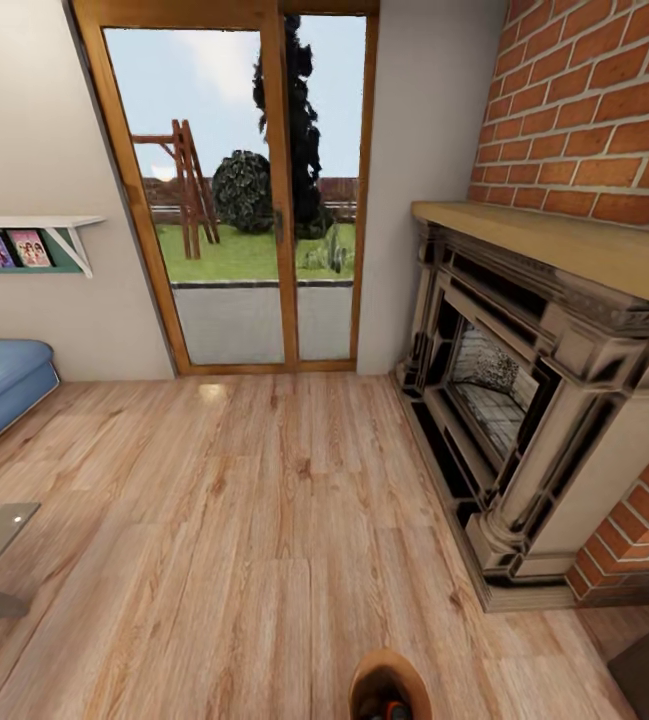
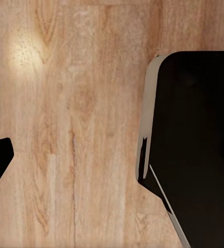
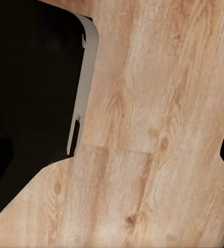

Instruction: Put the three can of soda from the living room inside the tash can in the kitchen.

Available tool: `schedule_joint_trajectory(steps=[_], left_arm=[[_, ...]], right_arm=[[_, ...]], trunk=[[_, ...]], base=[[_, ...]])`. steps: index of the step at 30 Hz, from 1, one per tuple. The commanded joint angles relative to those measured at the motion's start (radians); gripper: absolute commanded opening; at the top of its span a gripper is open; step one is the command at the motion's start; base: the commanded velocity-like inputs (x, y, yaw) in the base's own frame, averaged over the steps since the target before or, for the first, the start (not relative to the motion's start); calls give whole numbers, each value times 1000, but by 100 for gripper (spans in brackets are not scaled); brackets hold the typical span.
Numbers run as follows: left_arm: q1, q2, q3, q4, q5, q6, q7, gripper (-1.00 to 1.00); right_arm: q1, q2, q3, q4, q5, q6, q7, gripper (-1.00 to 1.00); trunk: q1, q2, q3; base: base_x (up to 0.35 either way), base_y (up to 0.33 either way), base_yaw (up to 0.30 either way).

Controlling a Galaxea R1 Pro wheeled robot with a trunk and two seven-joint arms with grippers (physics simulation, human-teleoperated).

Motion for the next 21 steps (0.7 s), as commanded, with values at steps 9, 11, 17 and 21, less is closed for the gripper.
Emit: schedule_joint_trajectory(steps=[9,11,17,21], left_arm=[[0,0,0,0,0,0,0,100],[0,0,0,0,0,0,0,100],[0,0,0,0,0,0,0,100],[0,0,0,0,0,0,-1,100]], right_arm=[[3,0,0,1,0,-1,0,100],[3,0,0,1,0,-2,0,100],[3,1,-1,0,0,-2,0,100],[3,1,-2,-2,-1,-2,0,100]], trunk=[[-35,63,28],[-42,77,35],[-65,119,53],[-65,119,53]], base=[[0,0,0],[0,0,0],[0,0,0],[0,0,0]])
